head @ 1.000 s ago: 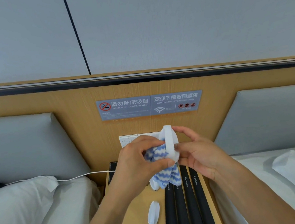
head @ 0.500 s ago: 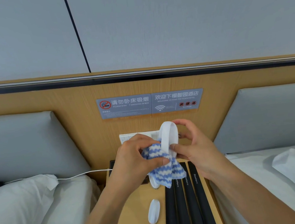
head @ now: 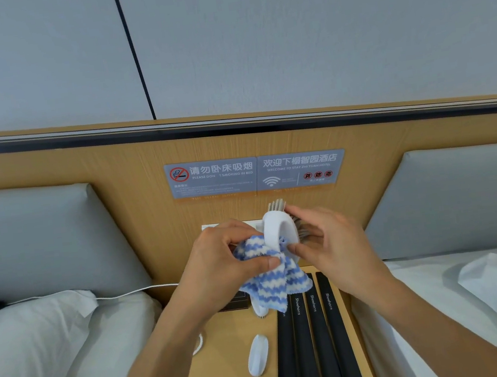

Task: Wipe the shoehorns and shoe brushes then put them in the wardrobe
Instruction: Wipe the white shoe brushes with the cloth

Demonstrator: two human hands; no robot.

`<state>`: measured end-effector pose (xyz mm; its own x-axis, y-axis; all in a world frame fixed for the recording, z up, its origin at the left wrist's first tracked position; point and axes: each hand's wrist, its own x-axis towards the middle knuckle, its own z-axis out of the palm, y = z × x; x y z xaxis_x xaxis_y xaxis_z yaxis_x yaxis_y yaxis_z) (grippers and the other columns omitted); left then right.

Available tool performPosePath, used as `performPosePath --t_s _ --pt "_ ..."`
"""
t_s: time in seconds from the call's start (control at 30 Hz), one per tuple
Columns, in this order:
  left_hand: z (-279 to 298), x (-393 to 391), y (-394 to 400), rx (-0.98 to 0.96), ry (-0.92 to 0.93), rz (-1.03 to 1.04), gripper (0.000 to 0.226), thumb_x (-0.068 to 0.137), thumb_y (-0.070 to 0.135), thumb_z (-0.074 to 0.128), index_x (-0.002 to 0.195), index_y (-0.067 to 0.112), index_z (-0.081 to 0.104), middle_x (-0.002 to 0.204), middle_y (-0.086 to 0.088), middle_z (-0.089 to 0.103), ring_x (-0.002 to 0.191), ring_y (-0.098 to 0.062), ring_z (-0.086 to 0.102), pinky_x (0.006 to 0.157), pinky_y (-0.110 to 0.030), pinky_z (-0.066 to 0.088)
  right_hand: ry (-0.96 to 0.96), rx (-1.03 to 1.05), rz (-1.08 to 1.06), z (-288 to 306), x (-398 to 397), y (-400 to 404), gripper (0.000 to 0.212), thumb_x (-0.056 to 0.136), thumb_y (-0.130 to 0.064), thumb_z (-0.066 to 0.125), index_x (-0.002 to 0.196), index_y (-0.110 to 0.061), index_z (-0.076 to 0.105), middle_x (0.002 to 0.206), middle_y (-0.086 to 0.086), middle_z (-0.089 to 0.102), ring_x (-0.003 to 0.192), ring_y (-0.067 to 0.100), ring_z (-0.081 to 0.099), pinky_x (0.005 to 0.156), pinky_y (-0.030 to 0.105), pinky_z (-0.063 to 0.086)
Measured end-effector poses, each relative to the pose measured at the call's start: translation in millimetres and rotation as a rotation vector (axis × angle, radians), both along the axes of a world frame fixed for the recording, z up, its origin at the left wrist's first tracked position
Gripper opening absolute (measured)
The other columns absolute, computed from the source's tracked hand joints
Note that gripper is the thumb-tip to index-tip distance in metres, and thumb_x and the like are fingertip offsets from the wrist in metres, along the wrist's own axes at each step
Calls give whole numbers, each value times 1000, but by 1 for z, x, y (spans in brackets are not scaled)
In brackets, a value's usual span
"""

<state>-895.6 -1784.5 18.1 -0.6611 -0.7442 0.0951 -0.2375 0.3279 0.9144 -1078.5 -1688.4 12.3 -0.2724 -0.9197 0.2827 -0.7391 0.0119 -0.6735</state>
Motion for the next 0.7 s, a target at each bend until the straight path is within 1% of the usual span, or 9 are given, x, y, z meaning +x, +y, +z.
performPosePath --t_s 0.1,0.17,0.23,0.3,0.43,0.5,0.6,0.63,0.7 --pt "4 1 -1 53 10 -7 26 64 29 88 86 20 76 96 10 69 82 -12 68 76 -45 57 141 -70 21 1 -1 2 62 81 -11 80 139 -19 59 126 -6 65 112 7 61 96 30 53" --pt "5 1 -1 99 21 -17 26 63 29 88 84 18 77 95 8 69 83 -15 69 77 -47 57 245 -108 49 2 -4 3 62 79 -10 82 136 -20 60 126 -7 65 112 7 61 95 21 50" --pt "5 2 -1 136 17 -28 26 64 29 88 84 16 76 94 7 70 84 -18 69 77 -48 57 342 -134 84 3 -6 3 65 76 -7 83 136 -19 60 125 -5 65 111 6 60 93 9 42" --pt "3 1 0 161 11 -40 27 66 29 86 85 14 76 93 4 71 84 -19 70 76 -46 58 426 -159 114 4 -9 3 67 74 -5 84 136 -17 60 123 -4 66 109 5 59 92 4 38" --pt "1 2 1 300 47 -60 29 68 28 84 88 7 75 90 -7 74 84 -25 73 79 -46 59 529 -226 152 6 -13 5 64 77 -4 82 136 -15 61 121 -2 69 105 7 65 91 10 43" --pt "1 2 -1 415 55 -67 36 66 32 83 90 6 75 92 -11 75 87 -28 73 84 -45 58 544 -263 171 6 -13 6 58 80 -5 80 135 -15 62 122 -2 69 105 9 67 91 15 50" --pt "1 2 -3 608 61 -68 46 62 36 82 93 3 76 97 -16 75 92 -31 72 86 -42 58 583 -294 188 2 -13 7 57 80 -10 83 133 -13 63 123 0 70 103 13 70 85 25 58" --pt "2 2 -3 651 63 -67 48 61 37 82 93 2 76 98 -18 74 92 -32 72 85 -41 58 585 -296 189 1 -14 7 58 79 -11 84 133 -12 63 123 0 70 102 14 70 85 27 58" --pt "3 1 -3 677 58 -61 50 60 37 83 92 0 76 97 -19 74 93 -34 72 85 -40 58 578 -295 194 -1 -15 7 59 78 -12 84 133 -13 63 123 0 70 104 13 69 89 23 55"
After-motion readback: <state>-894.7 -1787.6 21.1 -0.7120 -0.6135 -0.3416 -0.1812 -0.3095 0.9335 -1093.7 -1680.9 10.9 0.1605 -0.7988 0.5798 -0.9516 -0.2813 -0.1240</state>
